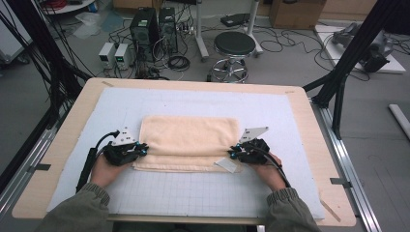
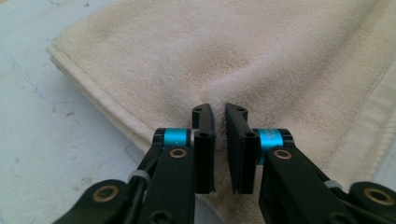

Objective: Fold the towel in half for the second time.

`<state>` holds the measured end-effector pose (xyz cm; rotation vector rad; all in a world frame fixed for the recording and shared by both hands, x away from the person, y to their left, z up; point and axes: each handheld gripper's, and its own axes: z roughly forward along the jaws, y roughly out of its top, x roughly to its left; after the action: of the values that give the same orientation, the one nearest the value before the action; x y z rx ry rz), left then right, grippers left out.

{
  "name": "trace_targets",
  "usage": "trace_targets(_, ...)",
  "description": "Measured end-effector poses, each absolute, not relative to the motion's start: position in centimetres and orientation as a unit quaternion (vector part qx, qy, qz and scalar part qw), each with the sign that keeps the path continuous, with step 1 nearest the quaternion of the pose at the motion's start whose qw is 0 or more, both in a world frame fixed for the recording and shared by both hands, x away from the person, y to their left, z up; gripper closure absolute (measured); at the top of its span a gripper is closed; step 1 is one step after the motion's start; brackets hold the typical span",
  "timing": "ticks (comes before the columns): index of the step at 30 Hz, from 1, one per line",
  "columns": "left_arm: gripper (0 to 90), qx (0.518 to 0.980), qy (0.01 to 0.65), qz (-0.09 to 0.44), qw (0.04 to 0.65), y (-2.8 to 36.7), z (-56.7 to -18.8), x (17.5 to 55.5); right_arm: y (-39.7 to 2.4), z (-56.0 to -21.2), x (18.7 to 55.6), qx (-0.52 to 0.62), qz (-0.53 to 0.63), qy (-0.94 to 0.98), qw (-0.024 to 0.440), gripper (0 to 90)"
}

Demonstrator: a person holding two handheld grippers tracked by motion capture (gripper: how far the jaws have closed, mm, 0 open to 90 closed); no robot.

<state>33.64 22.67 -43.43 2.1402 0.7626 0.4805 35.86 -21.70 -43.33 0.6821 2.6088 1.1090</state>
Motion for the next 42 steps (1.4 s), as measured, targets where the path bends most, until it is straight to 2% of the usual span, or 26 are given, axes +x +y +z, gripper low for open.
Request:
trace_targets(5,84.7,0.837,0.308,0.196,0.408,23.0,-42.6,33.7,-22.0,-42.6,36.0,0.231,0.393,0.884,0.098,83.2)
trace_targets(12,85.0,0.822,0.301,0.22,0.43,23.5,-39.9,32.2,-22.1,-38.7,35.1,0.21,0.418,0.877,0.11,83.3)
trace_targets(18,84.4,0.838,0.268,0.213,0.425,23.7,-39.0,29.7,-22.3,-37.5,33.1,0.189,0.414,0.885,0.097,81.0)
trace_targets(19,82.3,0.844,0.265,0.201,0.421,23.7,-39.3,29.4,-22.3,-37.9,32.7,0.187,0.411,0.889,0.078,76.6)
trace_targets(21,65.5,0.846,0.274,0.184,0.42,23.9,-40.1,29.0,-22.3,-38.8,32.2,0.194,0.397,0.895,0.064,63.2)
trace_targets(23,60.5,0.843,0.284,0.168,0.425,23.9,-40.7,29.1,-22.4,-39.4,32.0,0.2,0.397,0.894,0.063,62.2)
trace_targets(25,61.0,0.84,0.29,0.157,0.431,23.7,-41.1,29.4,-22.3,-39.7,32.2,0.204,0.405,0.889,0.063,62.9)
trace_targets(31,74.5,0.856,0.286,0.149,0.403,22.7,-42.2,30.3,-20.9,-41.4,33.1,0.207,0.389,0.897,0.042,69.0)
trace_targets(34,77.2,0.865,0.282,0.144,0.388,22.4,-42.9,30.2,-20.8,-42.7,33.2,0.209,0.38,0.9,0.034,70.2)
trace_targets(39,76.8,0.861,0.285,0.142,0.397,22.7,-43.1,30.1,-21.1,-43.0,33.0,0.216,0.392,0.894,0.037,70.1)
trace_targets(42,71.7,0.857,0.287,0.149,0.402,22.6,-42.9,29.9,-21.2,-43.0,32.8,0.219,0.404,0.887,0.045,66.4)
